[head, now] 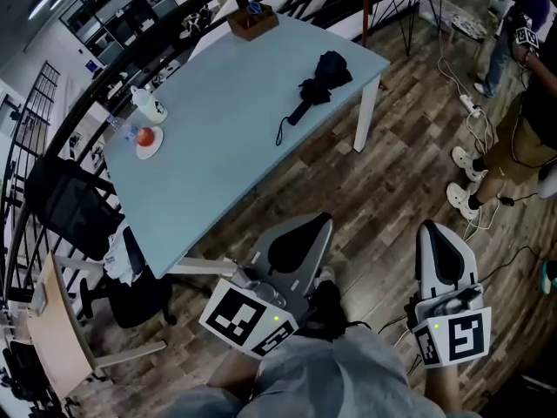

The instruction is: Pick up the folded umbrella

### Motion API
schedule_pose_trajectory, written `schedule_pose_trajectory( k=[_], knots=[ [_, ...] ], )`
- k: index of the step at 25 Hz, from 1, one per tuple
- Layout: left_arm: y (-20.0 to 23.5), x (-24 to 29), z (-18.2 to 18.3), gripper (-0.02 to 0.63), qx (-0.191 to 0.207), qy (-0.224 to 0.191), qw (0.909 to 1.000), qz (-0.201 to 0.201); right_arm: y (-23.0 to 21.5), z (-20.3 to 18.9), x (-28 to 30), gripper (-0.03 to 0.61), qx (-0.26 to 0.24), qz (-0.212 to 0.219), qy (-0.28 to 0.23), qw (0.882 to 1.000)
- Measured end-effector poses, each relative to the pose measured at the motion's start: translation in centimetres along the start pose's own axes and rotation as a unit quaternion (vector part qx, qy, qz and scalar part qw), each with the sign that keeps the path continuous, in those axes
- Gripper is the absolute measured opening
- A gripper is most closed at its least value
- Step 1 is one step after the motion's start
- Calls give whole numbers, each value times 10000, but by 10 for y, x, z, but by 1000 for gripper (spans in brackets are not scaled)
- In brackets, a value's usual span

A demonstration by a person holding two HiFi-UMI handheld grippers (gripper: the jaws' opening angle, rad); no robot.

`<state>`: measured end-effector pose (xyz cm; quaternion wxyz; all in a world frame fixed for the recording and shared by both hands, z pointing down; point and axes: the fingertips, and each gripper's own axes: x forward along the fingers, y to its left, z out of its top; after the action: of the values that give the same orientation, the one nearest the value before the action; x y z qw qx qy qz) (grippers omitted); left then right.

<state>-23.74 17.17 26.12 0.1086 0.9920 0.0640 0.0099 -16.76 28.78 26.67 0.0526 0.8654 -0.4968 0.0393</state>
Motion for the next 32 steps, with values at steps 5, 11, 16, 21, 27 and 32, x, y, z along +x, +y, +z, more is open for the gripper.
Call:
schedule_pose_trajectory(
  k=[5,11,16,21,27,32],
  knots=[
    [31,30,15,4,-124,-159,9997,-132,-8,7,41,-3,-66,-83,68,9999],
    [65,58,25,5,-176,-206,9993,-275,-17,15,82,-3,-110,-148,130,9997],
    [92,70,31,4,-164,-276,9992,-254,-18,25,110,-3,-236,-136,69,9996],
    [113,79,35,4,-136,-317,9991,-239,-20,31,131,-3,-342,-142,4,9993],
    [129,88,35,3,-159,-293,9991,-257,-24,28,143,-3,-314,-215,59,9993],
    [137,91,33,4,-129,-259,9992,-261,-30,23,145,-3,-294,-357,87,9989]
  ],
)
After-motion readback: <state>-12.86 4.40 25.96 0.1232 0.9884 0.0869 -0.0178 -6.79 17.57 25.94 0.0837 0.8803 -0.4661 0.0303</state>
